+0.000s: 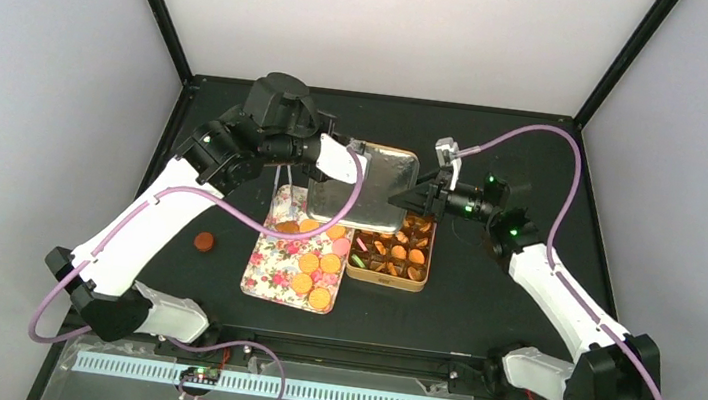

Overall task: Pack the cookies
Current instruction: Pass from the left arm to the right

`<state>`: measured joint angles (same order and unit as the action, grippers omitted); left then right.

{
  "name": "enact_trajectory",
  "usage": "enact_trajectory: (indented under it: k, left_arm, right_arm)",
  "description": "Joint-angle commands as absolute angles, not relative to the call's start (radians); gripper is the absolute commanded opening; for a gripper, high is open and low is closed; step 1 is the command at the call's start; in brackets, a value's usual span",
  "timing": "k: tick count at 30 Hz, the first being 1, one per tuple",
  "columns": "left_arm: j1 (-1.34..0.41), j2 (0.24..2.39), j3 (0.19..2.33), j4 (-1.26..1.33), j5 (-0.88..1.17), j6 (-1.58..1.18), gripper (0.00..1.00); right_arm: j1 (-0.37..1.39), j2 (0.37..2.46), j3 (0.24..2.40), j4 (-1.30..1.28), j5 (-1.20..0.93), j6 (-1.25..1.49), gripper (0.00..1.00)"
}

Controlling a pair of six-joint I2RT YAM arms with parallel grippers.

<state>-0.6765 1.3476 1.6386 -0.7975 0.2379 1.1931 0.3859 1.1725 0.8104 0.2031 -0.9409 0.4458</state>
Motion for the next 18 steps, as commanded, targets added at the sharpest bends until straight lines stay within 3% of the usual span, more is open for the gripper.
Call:
enact_trajectory:
  k: [1,5,9,10,11,12,13,14,16,18]
  left_arm:
    - [-0.683,1.316,1.648,-0.814,0.275,1.169,0.02]
    - [-0.683,1.315,1.645,-0.809,0.274,1.16,0.02]
    - [-0.683,1.32,1.648,-0.811,0.271,1.112,0.02]
    - [-0.684,1.323,1.651,-0.817,0.272,1.098,0.08]
    - [-0.684,1.324,1.656,-0.822,0.271,1.079,0.26]
    - [-0.685,1.332,1.664,-0.828,0.261,1.052,0.54]
    - [-0.684,1.344,1.684,-0.837,0.253,1.009,0.73]
    - [-0.684,1.358,1.713,-0.866,0.251,0.967,0.84]
    - [-0.676,1.396,1.782,-0.941,0.267,0.856,0.96]
    - [-0.645,1.429,1.841,-1.013,0.327,0.763,0.99]
  right_arm:
    - [0.39,1.15,0.789,0.288,-0.942,0.483,0.31]
    - [0.39,1.111,0.786,0.276,-0.931,0.5,0.02]
    - [0.39,1.068,0.789,0.243,-0.89,0.497,0.01]
    - [0.39,1.06,0.799,0.206,-0.863,0.473,0.01]
    - [0.39,1.054,0.816,0.148,-0.823,0.436,0.01]
    - [0.39,1.048,0.843,0.068,-0.763,0.398,0.01]
    - [0.39,1.046,0.87,-0.009,-0.709,0.35,0.01]
    - [0.39,1.042,0.895,-0.071,-0.666,0.311,0.01]
    - [0.392,1.033,0.934,-0.173,-0.567,0.247,0.01]
    - [0.399,1.02,0.971,-0.265,-0.449,0.187,0.01]
